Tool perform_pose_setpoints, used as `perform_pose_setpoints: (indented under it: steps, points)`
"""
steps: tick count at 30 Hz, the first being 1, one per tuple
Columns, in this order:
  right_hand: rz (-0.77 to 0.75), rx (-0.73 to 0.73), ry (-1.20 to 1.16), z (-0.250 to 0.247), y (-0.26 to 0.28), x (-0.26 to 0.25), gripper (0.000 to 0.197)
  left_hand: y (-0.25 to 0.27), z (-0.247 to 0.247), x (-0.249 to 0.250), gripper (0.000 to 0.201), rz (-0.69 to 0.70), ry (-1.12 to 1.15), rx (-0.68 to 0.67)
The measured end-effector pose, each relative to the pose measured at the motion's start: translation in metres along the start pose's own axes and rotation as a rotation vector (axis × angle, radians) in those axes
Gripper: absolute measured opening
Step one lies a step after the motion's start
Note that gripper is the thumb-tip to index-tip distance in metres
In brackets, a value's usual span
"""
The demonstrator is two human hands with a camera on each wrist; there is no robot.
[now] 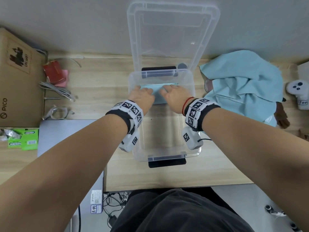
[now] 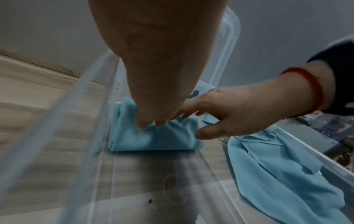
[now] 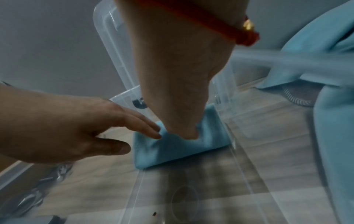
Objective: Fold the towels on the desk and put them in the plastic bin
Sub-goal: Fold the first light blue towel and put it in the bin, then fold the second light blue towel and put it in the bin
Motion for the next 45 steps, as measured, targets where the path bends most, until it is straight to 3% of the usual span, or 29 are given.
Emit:
perform_pose_setpoints:
  steps: [6,9,13,15,20,24,30,36,42,45]
  points:
    - [0.074,-0.204,-0.068,0.035,0.001,0.004,0.063,-0.010,0.027,0.002,0.063,-0.071,-0.017,-0.196]
    - [0.091,-0.224,-0.126,0.040,0.000,0.007,0.073,-0.014,0.030,0.002,0.069,-0.087,0.005,-0.229]
    - [0.064,-0.151,-0.190,0.028,-0.005,0.008,0.057,-0.013,0.025,0.000,0.049,-0.135,0.092,-0.244]
    - [0.089,-0.103,-0.226,0.014,-0.007,0.013,0.049,-0.014,0.009,-0.004,0.035,-0.142,0.144,-0.165]
    - [0.153,0.099,-0.324,-0.033,0.001,0.042,0.035,-0.014,-0.042,-0.020,0.041,-0.231,0.282,0.068]
    - [0.259,0.298,-0.348,-0.078,0.038,0.089,0.030,-0.018,-0.085,-0.012,0.038,-0.282,0.369,0.257]
    - [0.485,0.392,-0.395,-0.085,0.114,0.169,0.027,-0.039,-0.136,0.049,0.025,-0.245,0.496,0.403]
    - [0.638,0.289,-0.396,-0.041,0.189,0.231,0.025,-0.071,-0.141,0.132,0.017,-0.180,0.618,0.380]
    - [0.702,0.161,-0.431,0.018,0.248,0.275,0.029,-0.111,-0.126,0.199,0.055,-0.190,0.648,0.292]
    - [0.717,0.067,-0.449,0.052,0.269,0.287,0.042,-0.125,-0.116,0.233,0.051,-0.168,0.630,0.235]
Point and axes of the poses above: each hand's wrist, its own y-axis away from the middle knuckle, its own z-axis out of the palm, x = y × z, the point moved 8 cm from there along -y, towards the middle knuckle, and after that the axes turned 15 degrees about x, right-handed, at the moved point
